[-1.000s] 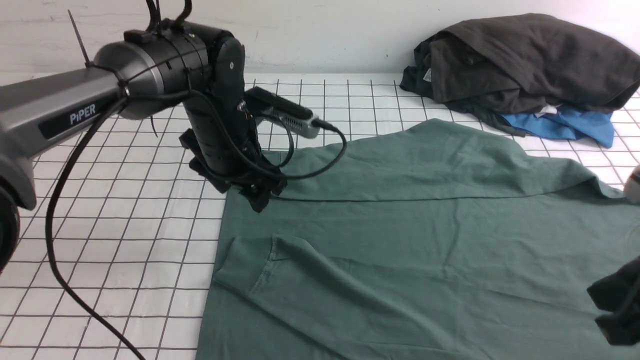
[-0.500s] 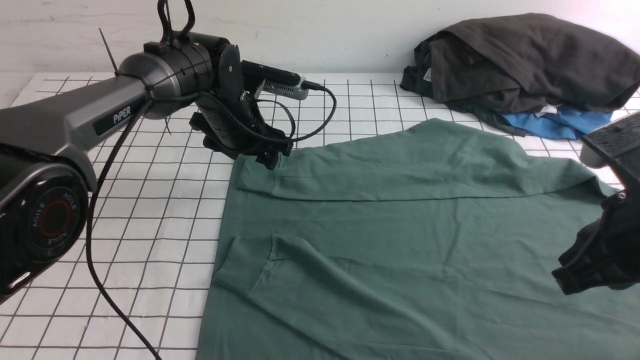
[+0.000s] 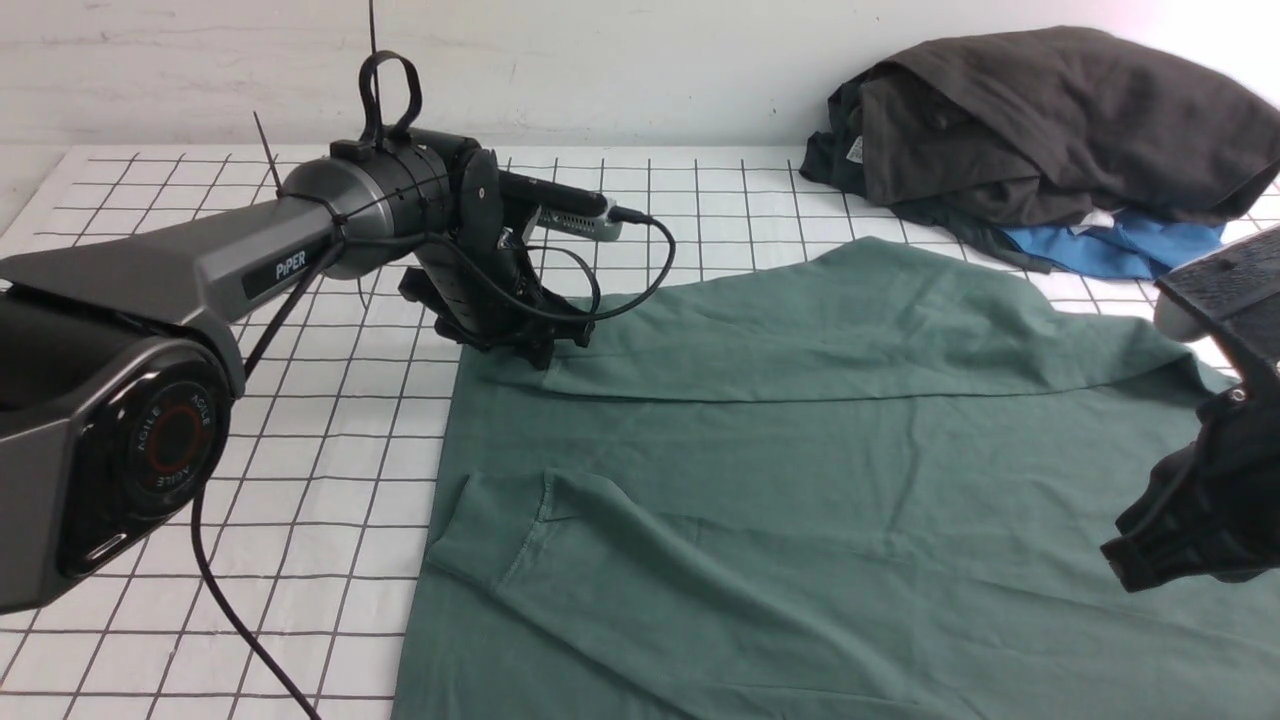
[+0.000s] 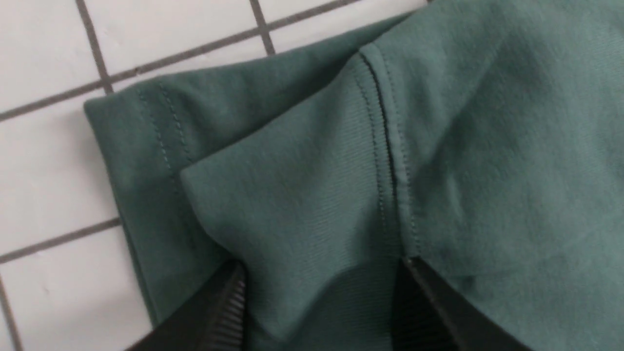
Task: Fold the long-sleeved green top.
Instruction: Use the left arm to clamp the cuff farthest from it, then use the left arm to drag and drop the cuff onto the cuff closest to the left arm, then use both arms simultaneously to clamp the lower edge of the clothing fabric
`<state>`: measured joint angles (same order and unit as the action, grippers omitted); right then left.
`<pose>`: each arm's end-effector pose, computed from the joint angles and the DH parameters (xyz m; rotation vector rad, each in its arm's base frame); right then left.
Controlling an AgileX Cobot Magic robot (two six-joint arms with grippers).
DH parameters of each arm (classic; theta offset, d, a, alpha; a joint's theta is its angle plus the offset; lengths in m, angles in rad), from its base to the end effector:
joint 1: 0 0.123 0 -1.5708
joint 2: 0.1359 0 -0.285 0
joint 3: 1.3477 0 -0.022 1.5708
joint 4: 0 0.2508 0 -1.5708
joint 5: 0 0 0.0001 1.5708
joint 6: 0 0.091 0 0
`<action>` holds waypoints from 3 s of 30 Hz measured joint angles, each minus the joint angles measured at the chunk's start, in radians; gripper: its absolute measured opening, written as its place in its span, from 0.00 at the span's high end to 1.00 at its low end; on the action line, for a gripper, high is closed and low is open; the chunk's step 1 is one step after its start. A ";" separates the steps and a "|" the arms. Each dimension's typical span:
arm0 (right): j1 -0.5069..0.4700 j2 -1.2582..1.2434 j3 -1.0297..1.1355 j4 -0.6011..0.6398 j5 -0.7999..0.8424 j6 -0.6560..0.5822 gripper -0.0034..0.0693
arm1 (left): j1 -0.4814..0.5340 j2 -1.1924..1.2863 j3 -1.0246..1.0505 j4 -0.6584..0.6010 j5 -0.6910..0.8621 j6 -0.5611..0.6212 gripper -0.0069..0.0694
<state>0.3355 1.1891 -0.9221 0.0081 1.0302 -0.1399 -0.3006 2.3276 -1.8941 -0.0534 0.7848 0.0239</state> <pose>0.2013 0.0708 0.2911 -0.6513 2.7054 0.0602 0.4804 -0.1525 0.1550 0.3983 2.6793 -0.1454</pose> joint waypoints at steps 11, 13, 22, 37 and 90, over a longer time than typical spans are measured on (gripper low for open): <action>0.000 0.000 0.000 0.000 0.009 0.000 0.97 | 0.000 -0.045 -0.044 -0.064 0.194 0.013 0.88; 0.000 0.000 0.000 0.000 0.012 0.000 0.97 | 0.000 -0.070 -0.046 -0.095 0.220 0.030 0.88; 0.000 -0.008 -0.003 0.000 0.071 0.000 0.97 | -0.002 -0.253 -0.028 -0.250 0.423 0.162 0.88; 0.000 -0.151 -0.003 0.003 0.126 0.000 0.97 | -0.001 -0.612 0.690 -0.262 0.227 0.176 0.88; 0.409 -0.152 -0.003 -0.024 0.216 -0.053 0.97 | -0.535 -0.747 1.220 -0.025 0.083 0.539 0.24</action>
<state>0.7441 1.0372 -0.9253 -0.0154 1.2458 -0.1925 -0.8351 1.5809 -0.6745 -0.0786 0.8680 0.5627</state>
